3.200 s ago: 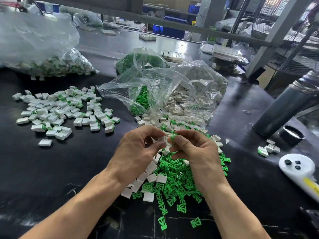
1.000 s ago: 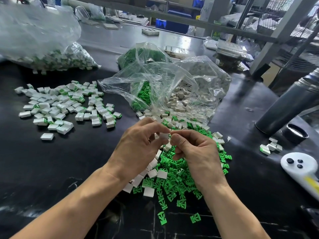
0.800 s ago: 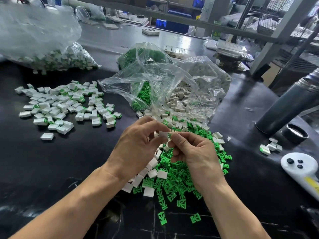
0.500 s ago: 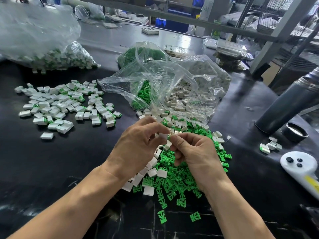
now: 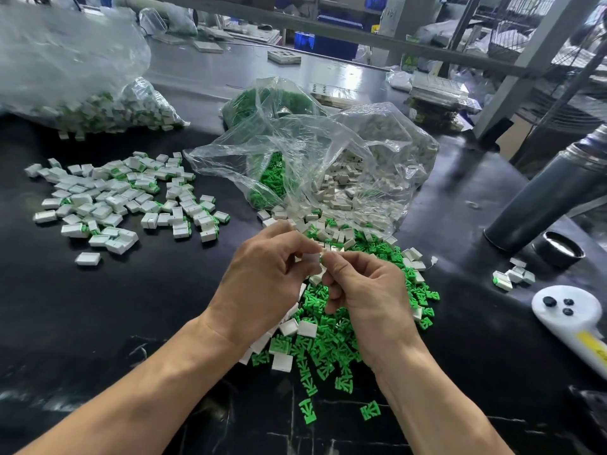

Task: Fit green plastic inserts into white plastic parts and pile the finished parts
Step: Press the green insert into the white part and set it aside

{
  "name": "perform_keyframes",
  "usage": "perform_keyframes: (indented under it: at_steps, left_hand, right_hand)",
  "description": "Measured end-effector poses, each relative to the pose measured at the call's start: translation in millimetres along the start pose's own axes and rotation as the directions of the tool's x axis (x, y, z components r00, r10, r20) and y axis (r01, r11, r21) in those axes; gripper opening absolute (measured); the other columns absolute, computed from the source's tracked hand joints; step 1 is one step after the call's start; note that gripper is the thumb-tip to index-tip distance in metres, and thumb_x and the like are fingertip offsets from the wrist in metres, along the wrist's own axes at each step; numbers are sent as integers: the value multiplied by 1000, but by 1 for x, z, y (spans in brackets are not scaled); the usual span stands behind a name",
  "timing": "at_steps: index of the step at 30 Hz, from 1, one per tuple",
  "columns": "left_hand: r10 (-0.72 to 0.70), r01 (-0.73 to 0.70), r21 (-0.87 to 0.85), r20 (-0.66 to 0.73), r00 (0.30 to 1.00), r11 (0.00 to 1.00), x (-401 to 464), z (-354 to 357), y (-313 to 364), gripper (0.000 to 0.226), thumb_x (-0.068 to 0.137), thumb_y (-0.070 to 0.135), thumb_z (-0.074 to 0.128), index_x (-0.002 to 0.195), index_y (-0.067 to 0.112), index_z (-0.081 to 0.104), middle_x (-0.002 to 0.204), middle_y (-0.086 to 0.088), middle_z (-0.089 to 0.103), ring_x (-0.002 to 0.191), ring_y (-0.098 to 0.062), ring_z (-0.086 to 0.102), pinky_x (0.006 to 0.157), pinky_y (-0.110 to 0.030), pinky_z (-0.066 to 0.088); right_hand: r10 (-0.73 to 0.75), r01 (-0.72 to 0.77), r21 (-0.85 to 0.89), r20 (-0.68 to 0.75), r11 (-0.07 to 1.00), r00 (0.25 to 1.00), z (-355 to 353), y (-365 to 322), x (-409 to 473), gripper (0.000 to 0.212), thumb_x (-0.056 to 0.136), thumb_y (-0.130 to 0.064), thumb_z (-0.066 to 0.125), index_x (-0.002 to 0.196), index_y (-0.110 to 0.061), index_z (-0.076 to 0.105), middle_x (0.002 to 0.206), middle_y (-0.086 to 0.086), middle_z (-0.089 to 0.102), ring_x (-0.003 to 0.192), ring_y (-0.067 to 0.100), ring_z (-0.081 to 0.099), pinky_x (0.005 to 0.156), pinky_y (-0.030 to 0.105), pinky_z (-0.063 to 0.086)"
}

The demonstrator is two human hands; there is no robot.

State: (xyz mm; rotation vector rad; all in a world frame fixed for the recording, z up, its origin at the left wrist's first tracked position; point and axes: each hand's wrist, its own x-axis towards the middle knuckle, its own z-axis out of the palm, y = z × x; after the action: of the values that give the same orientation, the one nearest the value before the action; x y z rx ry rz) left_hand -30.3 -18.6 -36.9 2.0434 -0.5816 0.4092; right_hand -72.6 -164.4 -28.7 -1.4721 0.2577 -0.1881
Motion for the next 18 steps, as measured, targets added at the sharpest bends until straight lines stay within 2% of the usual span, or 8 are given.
perform_keyframes:
  at_steps: [4,10,15,16,18]
  left_hand:
    - [-25,25,-12,-17,1000,1000,-2,1,1,16,84,10,83,94,20,77,84,16,60,77,-8,64,68,-15,48]
    - [-23,23,12,46,999,1000,-1,-3,2,18,85,7,81,96,19,77,85,22,57,76,1,61,68,-6,41]
    - [19,-20,6,121,992,1000,-2,-4,2,16,87,7,78,97,19,77,89,14,58,79,-7,63,70,-28,53]
    - [23,-23,5,109,994,1000,-1,-3,2,16,87,8,79,98,20,77,89,14,58,79,-7,63,70,-27,53]
    - [21,-20,-15,54,998,1000,-1,-1,3,16,88,11,80,100,21,78,86,18,56,77,-3,61,67,-15,47]
  right_hand:
    - [3,-3,21,8,1000,1000,3,0,-2,16,95,-9,72,80,-6,73,63,5,63,50,12,53,44,24,48]
    - [43,-43,-12,41,999,998,-3,-2,-1,14,93,-10,75,80,-7,74,64,5,65,51,12,53,44,25,49]
    - [86,-82,-44,124,996,989,-12,-3,2,15,90,-15,77,76,-8,76,66,8,66,52,14,55,45,25,48]
    - [90,-86,-37,134,996,987,-13,-4,3,15,88,-16,78,75,-10,77,66,8,66,51,14,55,45,25,48]
    - [77,-78,-2,150,997,986,-15,-6,5,13,81,-22,79,74,-12,80,65,7,67,50,13,54,43,24,47]
